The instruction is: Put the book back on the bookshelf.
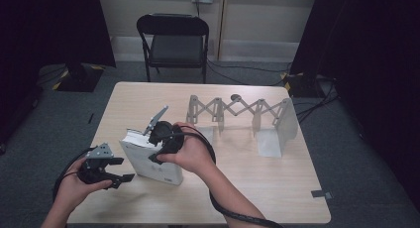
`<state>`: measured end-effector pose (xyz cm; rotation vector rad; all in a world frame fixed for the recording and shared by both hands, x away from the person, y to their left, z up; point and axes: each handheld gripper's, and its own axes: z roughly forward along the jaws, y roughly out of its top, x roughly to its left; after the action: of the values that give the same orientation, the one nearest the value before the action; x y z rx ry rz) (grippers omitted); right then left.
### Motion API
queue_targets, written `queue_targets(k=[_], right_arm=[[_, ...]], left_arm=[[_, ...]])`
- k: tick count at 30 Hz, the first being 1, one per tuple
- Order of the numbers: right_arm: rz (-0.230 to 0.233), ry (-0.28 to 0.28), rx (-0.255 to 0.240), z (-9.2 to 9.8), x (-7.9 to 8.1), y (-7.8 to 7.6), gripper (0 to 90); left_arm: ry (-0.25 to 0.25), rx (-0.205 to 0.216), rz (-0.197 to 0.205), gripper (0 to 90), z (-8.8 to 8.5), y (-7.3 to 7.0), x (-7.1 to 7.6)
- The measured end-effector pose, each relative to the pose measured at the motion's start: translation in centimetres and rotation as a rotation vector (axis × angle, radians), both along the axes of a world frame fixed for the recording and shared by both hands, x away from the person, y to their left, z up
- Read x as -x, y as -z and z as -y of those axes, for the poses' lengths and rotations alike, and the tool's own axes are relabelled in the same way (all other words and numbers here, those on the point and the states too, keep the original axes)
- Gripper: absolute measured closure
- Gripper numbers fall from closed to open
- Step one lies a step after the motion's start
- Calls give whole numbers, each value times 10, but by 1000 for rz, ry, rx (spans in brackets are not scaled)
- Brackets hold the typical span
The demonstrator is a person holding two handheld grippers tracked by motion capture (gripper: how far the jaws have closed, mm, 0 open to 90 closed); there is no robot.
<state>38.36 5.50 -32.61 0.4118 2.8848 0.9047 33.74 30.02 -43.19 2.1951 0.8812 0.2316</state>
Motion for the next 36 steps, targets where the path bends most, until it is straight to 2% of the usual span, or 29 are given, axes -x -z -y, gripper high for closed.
queue_targets(k=[6, 8, 18, 23, 26, 36], right_arm=[[8, -18, 7, -8, -3, 1, 469], [-1, -25, 17, -12, -3, 2, 506], [20, 4, 16, -12, 4, 1, 534], [0, 14, 2, -5, 4, -3, 534], [4, 22, -7, 1, 6, -6, 534], [-4, 55, 4, 25, 8, -14, 535]], left_arm=[[-2, 4, -5, 215, -1, 1, 0], [-4, 8, -3, 211, -1, 1, 0], [-2, 9, -10, 213, -1, 4, -1], [-7, 13, -9, 197, -2, 5, -1], [-7, 15, -9, 189, -2, 6, -1], [-6, 11, -10, 179, 3, 12, -2]])
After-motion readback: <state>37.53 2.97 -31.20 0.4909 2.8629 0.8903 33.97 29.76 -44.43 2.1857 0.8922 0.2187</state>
